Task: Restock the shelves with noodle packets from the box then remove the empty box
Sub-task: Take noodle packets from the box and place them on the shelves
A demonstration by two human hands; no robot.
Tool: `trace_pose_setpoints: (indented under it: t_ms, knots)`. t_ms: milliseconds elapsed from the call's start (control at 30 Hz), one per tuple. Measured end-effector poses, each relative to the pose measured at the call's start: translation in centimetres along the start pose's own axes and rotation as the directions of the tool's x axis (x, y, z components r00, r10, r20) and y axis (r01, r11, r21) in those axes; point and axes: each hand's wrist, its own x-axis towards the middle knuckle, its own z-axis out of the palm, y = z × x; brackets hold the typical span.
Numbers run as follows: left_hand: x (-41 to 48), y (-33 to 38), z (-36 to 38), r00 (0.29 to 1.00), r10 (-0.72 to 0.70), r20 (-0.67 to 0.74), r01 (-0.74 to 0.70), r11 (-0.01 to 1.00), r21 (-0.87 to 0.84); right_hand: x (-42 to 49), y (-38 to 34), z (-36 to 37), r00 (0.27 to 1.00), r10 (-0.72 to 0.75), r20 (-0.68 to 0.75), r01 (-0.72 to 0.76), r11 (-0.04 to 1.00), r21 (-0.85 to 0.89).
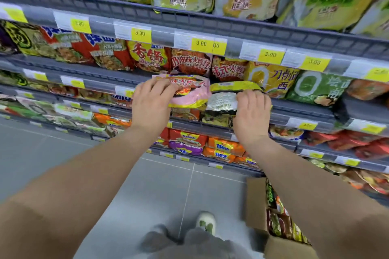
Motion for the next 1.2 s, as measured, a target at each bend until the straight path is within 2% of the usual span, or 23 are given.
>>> trace_pose_setpoints:
  t_ms: [133, 367, 533, 600, 700, 800, 833, 867, 900, 967, 1067, 1200]
  knots:
    - [2.1, -2.3, 2.2, 0.999, 0.022, -0.023, -0.023, 0.999, -0.024, 1.6, -1.3, 2.2, 0.998, 0.039, -0.04, -0.042, 0.997, -0.058]
    - [4.7, -5.0, 6.4, 0.993, 0.12, 0.015, -0.119, 0.99, -0.072, 2.1, -3.0, 5.5, 0.991, 0.121, -0.061, -0.129, 0.98, -0.151]
    - [5.5, -5.5, 8.4, 0.973, 0.123, 0.197, -0.109, 0.991, -0.081, 3.1, -3.2, 6.6, 0.986, 0.166, -0.02, -0.167, 0.971, -0.169]
    - [5.9, -5.9, 8.8, 0.966, 0.165, 0.201, -0.152, 0.985, -0.081, 3.7, -3.7, 6.3, 0.962, 0.265, -0.062, -0.272, 0.939, -0.21]
    - [6.4, -6.5, 8.9, 0.974, 0.221, 0.053, -0.22, 0.975, -0.034, 4.0, -4.8, 5.2, 0.84, 0.518, -0.164, -0.543, 0.813, -0.209]
    - [6.0, -6.2, 8.1, 0.958, 0.275, -0.079, -0.273, 0.961, 0.036, 3.5, -5.9, 4.9, 0.586, 0.81, -0.023, -0.804, 0.585, 0.105]
    - [5.8, -6.1, 8.1, 0.948, 0.307, -0.085, -0.306, 0.952, 0.032, 3.2, -6.3, 5.2, 0.523, 0.851, 0.034, -0.837, 0.506, 0.208]
    - [5.5, -6.1, 8.3, 0.939, 0.335, -0.08, -0.334, 0.942, 0.016, 2.8, -6.9, 5.5, 0.504, 0.862, 0.061, -0.838, 0.47, 0.278]
    - [5.1, -6.1, 8.7, 0.936, 0.347, -0.064, -0.348, 0.938, 0.0, 2.4, -7.5, 5.9, 0.525, 0.849, 0.06, -0.814, 0.48, 0.328]
    - [3.8, -6.0, 9.8, 0.941, 0.339, -0.027, -0.339, 0.941, -0.011, 1.7, -8.5, 7.0, 0.633, 0.774, 0.007, -0.724, 0.589, 0.359]
    - [2.6, -5.3, 10.9, 0.948, 0.301, 0.101, -0.303, 0.953, 0.002, 1.1, -8.4, 9.0, 0.778, 0.628, 0.01, -0.606, 0.748, 0.271]
    - [4.1, -3.8, 11.4, 0.931, 0.182, 0.315, -0.182, 0.983, -0.03, 2.5, -6.6, 10.1, 0.863, 0.49, 0.125, -0.504, 0.849, 0.155]
